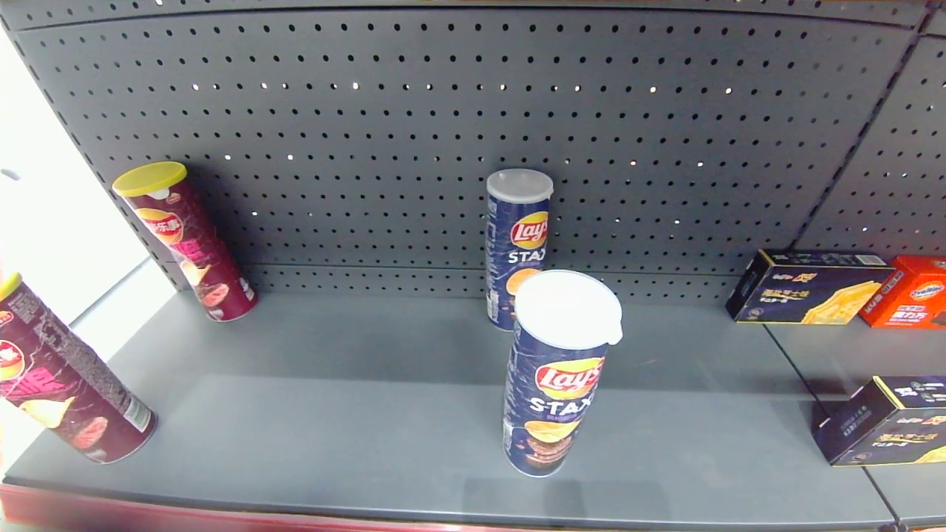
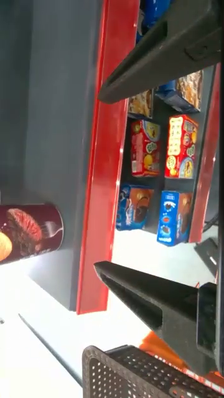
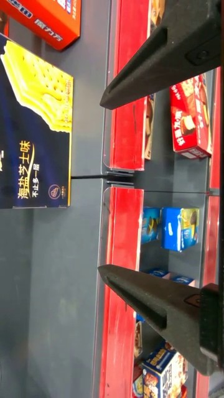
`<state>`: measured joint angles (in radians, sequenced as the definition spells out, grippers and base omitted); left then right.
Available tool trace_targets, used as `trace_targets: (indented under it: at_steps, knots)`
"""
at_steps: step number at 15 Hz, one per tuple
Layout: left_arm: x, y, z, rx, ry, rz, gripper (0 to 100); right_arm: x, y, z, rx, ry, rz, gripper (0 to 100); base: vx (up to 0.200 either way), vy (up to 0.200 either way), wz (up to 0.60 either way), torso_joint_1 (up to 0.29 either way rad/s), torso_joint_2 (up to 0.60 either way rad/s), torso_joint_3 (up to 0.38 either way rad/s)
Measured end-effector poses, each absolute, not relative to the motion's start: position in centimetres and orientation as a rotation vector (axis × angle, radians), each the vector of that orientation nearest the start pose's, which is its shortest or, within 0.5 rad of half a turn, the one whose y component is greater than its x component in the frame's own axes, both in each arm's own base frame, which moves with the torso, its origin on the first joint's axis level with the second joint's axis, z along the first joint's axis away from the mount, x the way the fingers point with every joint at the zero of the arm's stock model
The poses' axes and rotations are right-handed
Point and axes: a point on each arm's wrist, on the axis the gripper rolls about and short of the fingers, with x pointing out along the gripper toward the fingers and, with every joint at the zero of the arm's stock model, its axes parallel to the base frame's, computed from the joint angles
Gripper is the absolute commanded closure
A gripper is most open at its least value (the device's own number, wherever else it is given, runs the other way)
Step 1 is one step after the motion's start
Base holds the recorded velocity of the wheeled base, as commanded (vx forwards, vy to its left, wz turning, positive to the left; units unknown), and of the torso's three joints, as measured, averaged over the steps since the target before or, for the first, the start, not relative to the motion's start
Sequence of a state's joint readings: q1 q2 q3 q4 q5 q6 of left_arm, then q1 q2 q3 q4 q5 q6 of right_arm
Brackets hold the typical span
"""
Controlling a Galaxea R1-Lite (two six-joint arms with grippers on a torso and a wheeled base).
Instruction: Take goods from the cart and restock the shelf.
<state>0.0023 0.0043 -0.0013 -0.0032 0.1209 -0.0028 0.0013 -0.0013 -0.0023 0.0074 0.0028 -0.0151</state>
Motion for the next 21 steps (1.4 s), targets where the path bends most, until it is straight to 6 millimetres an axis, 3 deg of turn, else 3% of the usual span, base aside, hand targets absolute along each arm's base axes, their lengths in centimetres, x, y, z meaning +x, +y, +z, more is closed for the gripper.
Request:
trace_targets:
  at_steps: [7,8,11,14,17,21]
  knots:
    - [-2.3,0.1,7.6,-0.001,0.001,0.066,0,-2.3,0.0,7.6,-0.016,0.008,0.009,0,0.0,0.0,0.0,0.0,0.0,0.0]
    - [-2.3,0.1,7.6,0.0,0.001,0.064,0,-2.3,0.0,8.1,-0.015,0.008,0.011,0,0.0,0.0,0.0,0.0,0.0,0.0]
    - [-2.3,0.1,7.6,0.001,0.001,0.063,0,-2.1,0.1,12.8,-0.027,0.014,0.057,0,0.0,0.0,0.0,0.0,0.0,0.0]
    - [-2.3,0.1,7.6,0.001,0.001,0.062,0,0.4,0.3,18.3,-0.059,0.066,0.219,0,0.0,0.0,0.0,0.0,0.0,0.0]
    - [-2.3,0.1,7.6,0.0,0.002,0.062,0,4.2,1.2,22.1,-0.107,0.105,0.366,0,0.0,0.0,0.0,0.0,0.0,0.0]
    - [-2.3,0.1,7.6,0.007,0.003,0.063,0,10.0,4.2,22.6,-0.161,0.188,0.541,0,0.0,0.0,0.0,0.0,0.0,0.0]
